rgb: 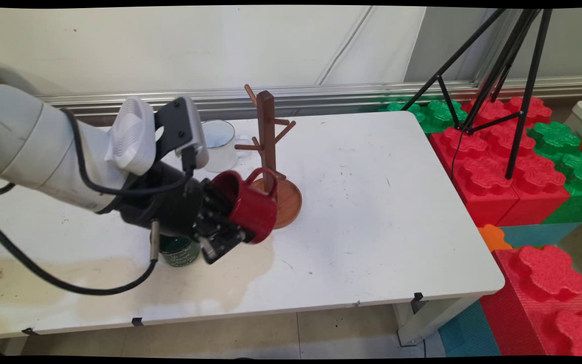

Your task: Place the picked object on the table

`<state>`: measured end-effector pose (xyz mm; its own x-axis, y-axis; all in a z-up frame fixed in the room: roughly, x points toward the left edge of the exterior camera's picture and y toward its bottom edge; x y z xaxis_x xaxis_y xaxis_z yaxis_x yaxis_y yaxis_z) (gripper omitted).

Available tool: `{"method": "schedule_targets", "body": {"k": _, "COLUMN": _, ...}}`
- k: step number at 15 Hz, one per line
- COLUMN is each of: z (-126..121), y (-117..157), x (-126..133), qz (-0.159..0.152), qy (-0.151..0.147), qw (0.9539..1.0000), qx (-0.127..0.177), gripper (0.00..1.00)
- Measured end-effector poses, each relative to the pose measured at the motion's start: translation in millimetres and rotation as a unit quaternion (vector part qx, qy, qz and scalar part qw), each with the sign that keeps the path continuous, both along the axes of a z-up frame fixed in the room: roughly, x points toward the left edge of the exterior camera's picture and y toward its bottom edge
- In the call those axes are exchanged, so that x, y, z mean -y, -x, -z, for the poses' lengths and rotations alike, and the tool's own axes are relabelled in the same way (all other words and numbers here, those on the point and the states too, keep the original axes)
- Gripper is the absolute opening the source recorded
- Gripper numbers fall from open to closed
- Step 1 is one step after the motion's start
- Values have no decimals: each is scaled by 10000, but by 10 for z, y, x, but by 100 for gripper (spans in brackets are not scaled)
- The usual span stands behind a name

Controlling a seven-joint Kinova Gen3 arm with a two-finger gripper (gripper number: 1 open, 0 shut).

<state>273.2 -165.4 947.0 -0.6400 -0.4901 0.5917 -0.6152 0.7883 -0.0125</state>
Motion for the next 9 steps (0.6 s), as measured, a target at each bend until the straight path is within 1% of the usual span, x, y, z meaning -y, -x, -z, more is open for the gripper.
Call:
{"method": "schedule_targets", "body": {"k": 4, "z": 57, "y": -47, "x": -37, "qz": 2, "qy": -239, "qw": 9992, "qx": 336, "gripper": 0}}
{"method": "schedule_targets", "body": {"k": 7, "z": 133, "y": -26, "x": -11, "qz": 50, "qy": -396, "qw": 9972, "qx": 632, "gripper": 0}}
{"method": "schedule_targets", "body": {"k": 9, "z": 175, "y": 8, "x": 16, "qz": 72, "qy": -472, "qw": 9959, "qx": 762, "gripper": 0}}
